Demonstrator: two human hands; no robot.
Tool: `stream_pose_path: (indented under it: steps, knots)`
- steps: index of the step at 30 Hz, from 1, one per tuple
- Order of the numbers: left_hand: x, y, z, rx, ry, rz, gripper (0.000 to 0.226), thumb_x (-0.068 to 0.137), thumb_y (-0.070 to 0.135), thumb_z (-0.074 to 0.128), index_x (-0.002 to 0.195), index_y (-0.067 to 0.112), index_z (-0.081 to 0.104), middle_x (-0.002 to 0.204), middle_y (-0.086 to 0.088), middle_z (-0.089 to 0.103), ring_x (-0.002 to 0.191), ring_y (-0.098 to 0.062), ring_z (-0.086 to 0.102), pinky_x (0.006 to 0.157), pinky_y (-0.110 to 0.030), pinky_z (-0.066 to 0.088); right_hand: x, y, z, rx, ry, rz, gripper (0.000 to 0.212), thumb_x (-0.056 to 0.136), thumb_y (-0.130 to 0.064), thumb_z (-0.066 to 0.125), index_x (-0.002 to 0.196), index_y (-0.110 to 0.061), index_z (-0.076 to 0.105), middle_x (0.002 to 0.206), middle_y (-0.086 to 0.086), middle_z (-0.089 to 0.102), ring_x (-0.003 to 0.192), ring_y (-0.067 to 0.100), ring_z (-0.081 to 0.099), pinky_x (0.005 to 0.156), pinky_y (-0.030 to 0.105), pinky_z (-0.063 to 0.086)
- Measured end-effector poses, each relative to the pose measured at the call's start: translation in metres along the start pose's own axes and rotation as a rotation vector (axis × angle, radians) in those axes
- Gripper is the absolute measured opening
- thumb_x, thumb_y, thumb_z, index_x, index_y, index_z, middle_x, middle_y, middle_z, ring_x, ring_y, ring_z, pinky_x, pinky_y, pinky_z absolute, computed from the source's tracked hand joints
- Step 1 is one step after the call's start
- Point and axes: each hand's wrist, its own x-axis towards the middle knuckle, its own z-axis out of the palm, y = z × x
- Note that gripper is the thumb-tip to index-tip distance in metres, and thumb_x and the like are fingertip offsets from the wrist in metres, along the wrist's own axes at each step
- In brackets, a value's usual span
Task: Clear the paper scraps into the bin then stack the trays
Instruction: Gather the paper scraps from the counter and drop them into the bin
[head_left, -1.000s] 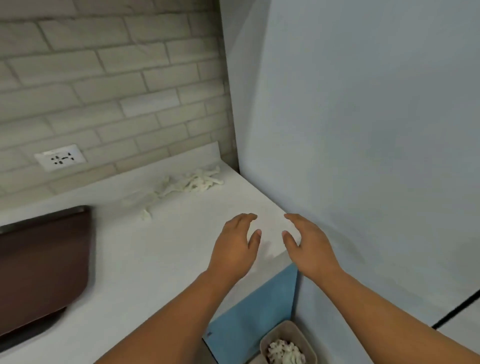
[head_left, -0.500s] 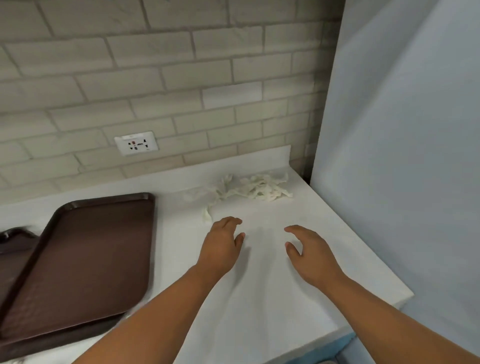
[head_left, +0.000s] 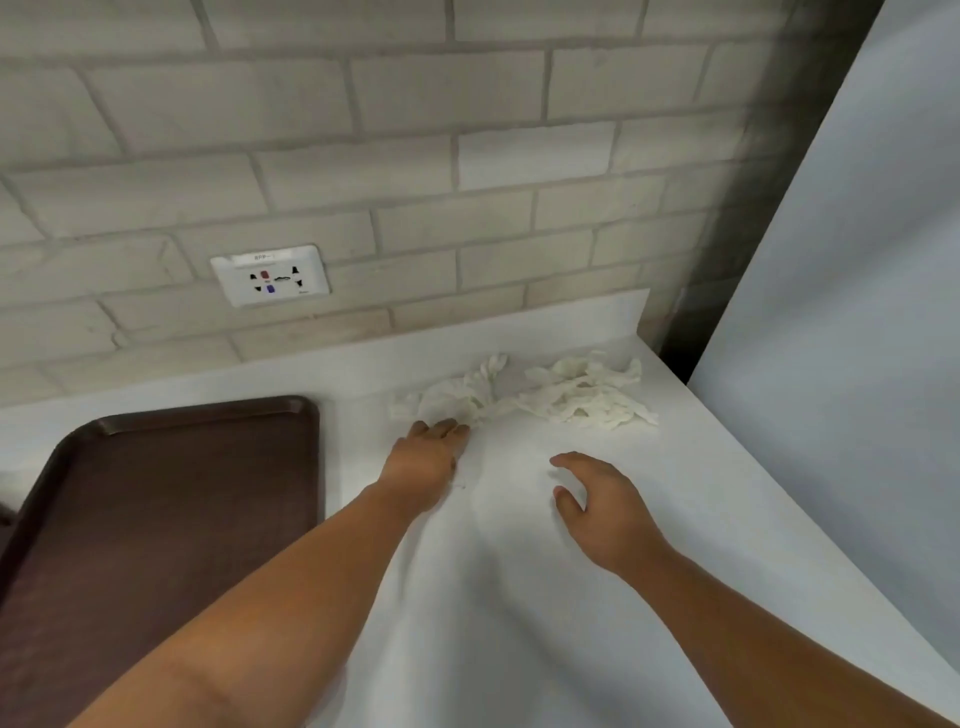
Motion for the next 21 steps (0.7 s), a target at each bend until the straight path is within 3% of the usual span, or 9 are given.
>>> stream_pose_path:
  steps: [2,5,11,16,21]
  knots:
    - [-0.003,-0.008,0.008,-0.053,0.08,0.093,0.041,0.095,0.008,0.05,0.134,0.015,0.057,0.128,-0.008,0.06,0.107,-0.033,0.054,0.083,-0.039,0.05,0.012,-0.006,0.007,-0.004,-0.013,0.0,0.038,0.095,-0.021,0.056,0.133,-0.022,0.056,0.135,-0.007,0.056,0.13,0.009,0.046,0.104,0.011,0.024]
    - [-0.015,-0.019,0.014,-0.142,0.148,0.071,0.025,0.095,0.009,0.054,0.115,0.011,0.069,0.109,-0.011,0.066,0.096,-0.031,0.062,0.082,-0.036,0.051,0.033,-0.019,0.018,-0.006,-0.037,-0.024,0.038,0.095,-0.021,0.055,0.133,-0.022,0.056,0.137,-0.006,0.056,0.131,0.01,0.046,0.105,0.013,0.026]
    - [-0.025,-0.058,-0.038,-0.424,0.202,-0.349,0.027,0.104,0.022,0.041,0.103,0.006,0.062,0.105,-0.018,0.065,0.1,-0.036,0.06,0.081,-0.032,0.04,0.08,-0.059,0.048,-0.013,-0.102,-0.118,0.041,0.097,-0.024,0.052,0.137,-0.02,0.053,0.139,-0.002,0.055,0.129,0.017,0.05,0.11,0.028,0.037]
    - [-0.05,-0.077,-0.08,-0.518,0.183,-0.451,0.062,0.099,0.062,0.032,0.069,0.01,0.052,0.071,-0.009,0.062,0.072,-0.025,0.059,0.068,-0.036,0.041,0.13,-0.1,0.085,-0.167,-0.158,-0.181,0.049,0.097,-0.033,0.049,0.143,-0.018,0.042,0.148,0.003,0.043,0.135,0.024,0.04,0.11,0.035,0.035]
    - [-0.07,-0.085,-0.084,-0.693,0.242,-0.503,0.044,0.098,0.047,0.053,0.072,0.012,0.051,0.061,-0.002,0.065,0.058,-0.015,0.068,0.058,-0.026,0.046,0.169,-0.124,0.127,-0.378,-0.209,-0.096,0.059,0.099,-0.034,0.041,0.151,-0.016,0.022,0.161,0.012,0.013,0.146,0.034,0.014,0.115,0.045,0.025]
